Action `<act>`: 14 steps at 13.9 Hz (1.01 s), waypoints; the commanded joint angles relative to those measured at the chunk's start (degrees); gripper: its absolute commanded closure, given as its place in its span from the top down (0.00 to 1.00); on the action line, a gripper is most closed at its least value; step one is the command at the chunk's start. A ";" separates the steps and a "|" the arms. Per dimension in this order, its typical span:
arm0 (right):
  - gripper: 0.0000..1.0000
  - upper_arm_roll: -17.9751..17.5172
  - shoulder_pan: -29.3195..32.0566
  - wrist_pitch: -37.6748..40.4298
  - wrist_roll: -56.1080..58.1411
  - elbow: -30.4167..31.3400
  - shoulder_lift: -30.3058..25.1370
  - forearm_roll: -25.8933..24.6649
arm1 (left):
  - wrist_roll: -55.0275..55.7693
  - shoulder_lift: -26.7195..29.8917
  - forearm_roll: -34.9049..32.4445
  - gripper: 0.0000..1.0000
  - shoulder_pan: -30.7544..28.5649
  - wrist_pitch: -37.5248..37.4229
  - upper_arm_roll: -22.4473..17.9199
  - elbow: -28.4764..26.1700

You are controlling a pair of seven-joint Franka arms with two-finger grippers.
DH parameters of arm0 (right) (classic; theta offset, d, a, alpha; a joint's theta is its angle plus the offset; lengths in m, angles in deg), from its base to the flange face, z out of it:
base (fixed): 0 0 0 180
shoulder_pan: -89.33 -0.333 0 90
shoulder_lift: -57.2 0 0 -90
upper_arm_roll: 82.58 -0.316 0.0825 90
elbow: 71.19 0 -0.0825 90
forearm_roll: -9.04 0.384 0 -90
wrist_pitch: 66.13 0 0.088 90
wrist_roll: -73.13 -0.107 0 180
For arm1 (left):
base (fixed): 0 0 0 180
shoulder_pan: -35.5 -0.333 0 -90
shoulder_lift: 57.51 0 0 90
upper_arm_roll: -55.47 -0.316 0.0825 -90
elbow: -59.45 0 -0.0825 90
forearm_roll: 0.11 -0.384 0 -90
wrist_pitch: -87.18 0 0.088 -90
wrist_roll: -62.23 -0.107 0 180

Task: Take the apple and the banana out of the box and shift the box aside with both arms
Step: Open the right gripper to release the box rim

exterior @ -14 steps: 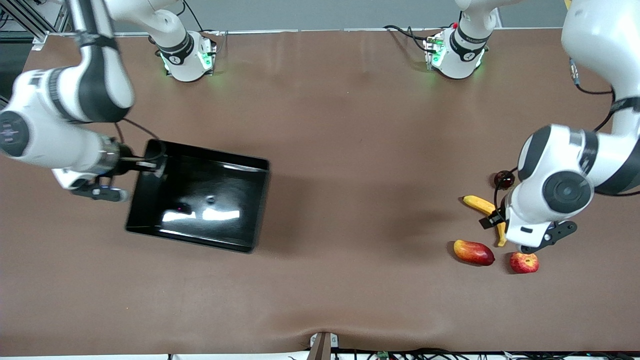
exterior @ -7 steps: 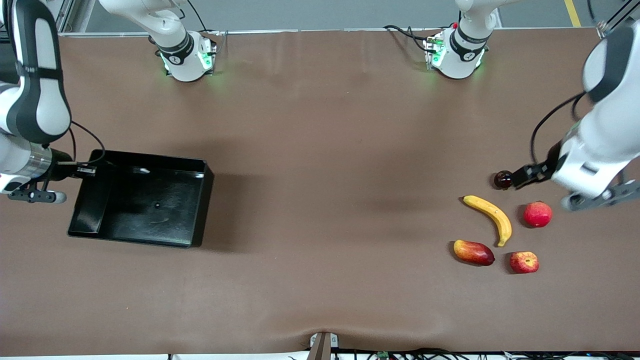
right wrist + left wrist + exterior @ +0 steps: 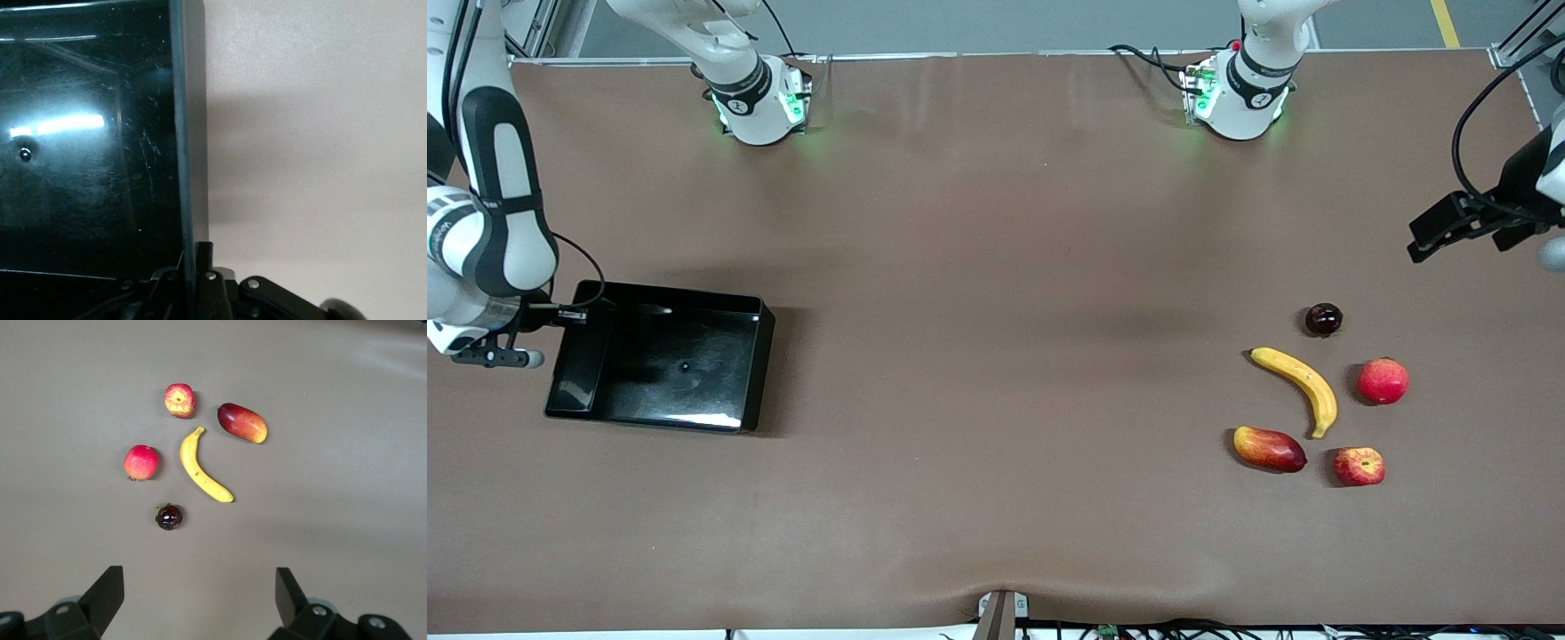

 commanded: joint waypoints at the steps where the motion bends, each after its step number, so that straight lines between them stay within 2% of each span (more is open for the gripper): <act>1: 0.00 -1.15 2.30 0.15 3.48 -0.75 0.67 2.65 | -0.65 4.85 1.24 1.00 5.63 0.13 -6.77 -4.80; 3: 0.00 -1.06 3.18 -0.73 8.91 -0.57 1.99 6.33 | -0.65 6.62 1.33 1.00 13.53 0.30 -14.94 -6.75; 5: 0.00 -1.06 3.45 -0.82 9.90 -0.57 2.78 7.40 | -0.65 6.72 2.72 1.00 21.11 0.39 -22.68 -6.84; 6: 0.00 -1.06 3.54 -0.73 9.82 -0.40 2.87 7.57 | -0.56 6.63 4.04 1.00 22.09 1.18 -23.67 -7.02; 7: 0.08 -1.06 3.45 -0.56 9.90 -0.40 3.22 7.58 | -0.21 6.54 3.96 1.00 22.28 2.40 -23.68 -7.63; 8: 0.46 -1.06 3.27 -0.29 9.90 -0.40 3.31 7.58 | 0.23 6.11 3.79 1.00 22.10 2.59 -23.34 -7.55; 9: 0.99 -1.06 3.10 0.06 9.90 -0.57 3.31 7.58 | 0.23 5.93 3.87 1.00 22.02 2.94 -23.33 -7.55; 12: 1.00 -1.06 3.27 3.55 9.81 -4.68 3.05 7.49 | 0.32 5.40 3.79 1.00 22.10 3.47 -23.16 -7.55; 14: 1.00 -1.23 3.10 9.52 11.12 -13.10 3.13 7.05 | 0.49 5.49 3.87 1.00 22.10 3.47 -23.16 -7.54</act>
